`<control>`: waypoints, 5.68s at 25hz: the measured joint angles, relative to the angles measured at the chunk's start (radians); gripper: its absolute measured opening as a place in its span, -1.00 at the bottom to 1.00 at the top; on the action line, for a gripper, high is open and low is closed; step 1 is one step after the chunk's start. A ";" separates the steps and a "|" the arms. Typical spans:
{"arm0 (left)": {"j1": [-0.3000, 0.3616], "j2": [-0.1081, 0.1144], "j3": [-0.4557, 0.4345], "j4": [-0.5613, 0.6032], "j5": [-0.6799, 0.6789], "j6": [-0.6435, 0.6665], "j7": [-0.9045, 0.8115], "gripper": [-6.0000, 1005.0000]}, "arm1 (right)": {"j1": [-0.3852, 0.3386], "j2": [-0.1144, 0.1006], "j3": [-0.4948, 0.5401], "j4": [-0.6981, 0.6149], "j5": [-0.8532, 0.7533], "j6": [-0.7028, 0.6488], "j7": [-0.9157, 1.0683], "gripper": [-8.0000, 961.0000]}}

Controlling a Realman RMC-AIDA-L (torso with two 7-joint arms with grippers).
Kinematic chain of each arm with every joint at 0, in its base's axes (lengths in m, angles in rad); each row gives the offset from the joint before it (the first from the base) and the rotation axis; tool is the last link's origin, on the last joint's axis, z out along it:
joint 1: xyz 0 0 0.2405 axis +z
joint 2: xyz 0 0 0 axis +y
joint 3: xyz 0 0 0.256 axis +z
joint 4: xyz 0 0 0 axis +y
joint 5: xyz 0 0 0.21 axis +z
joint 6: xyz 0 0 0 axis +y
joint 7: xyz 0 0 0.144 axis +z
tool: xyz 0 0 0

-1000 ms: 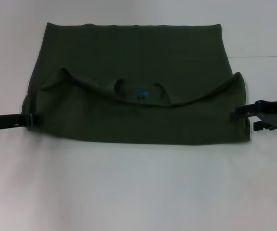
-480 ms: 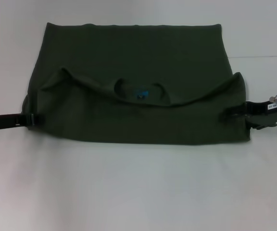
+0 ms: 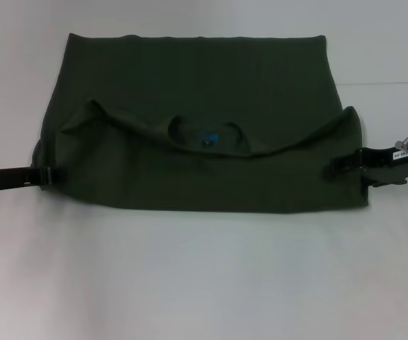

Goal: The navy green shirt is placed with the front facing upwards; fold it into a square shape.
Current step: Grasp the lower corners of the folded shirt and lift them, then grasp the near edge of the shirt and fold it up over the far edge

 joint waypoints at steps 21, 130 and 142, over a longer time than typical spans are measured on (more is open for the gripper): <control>0.001 0.009 -0.012 0.016 0.003 0.059 -0.007 -0.90 | -0.007 -0.005 -0.014 -0.001 -0.002 0.001 -0.006 -0.54; 0.007 -0.020 -0.420 -0.050 -0.323 0.130 0.113 -0.90 | 0.008 0.090 0.248 0.098 0.509 0.294 -0.541 -0.89; 0.000 -0.073 -0.421 -0.053 -0.355 0.002 0.201 -0.90 | 0.059 0.129 0.208 0.125 0.523 0.438 -0.619 -0.89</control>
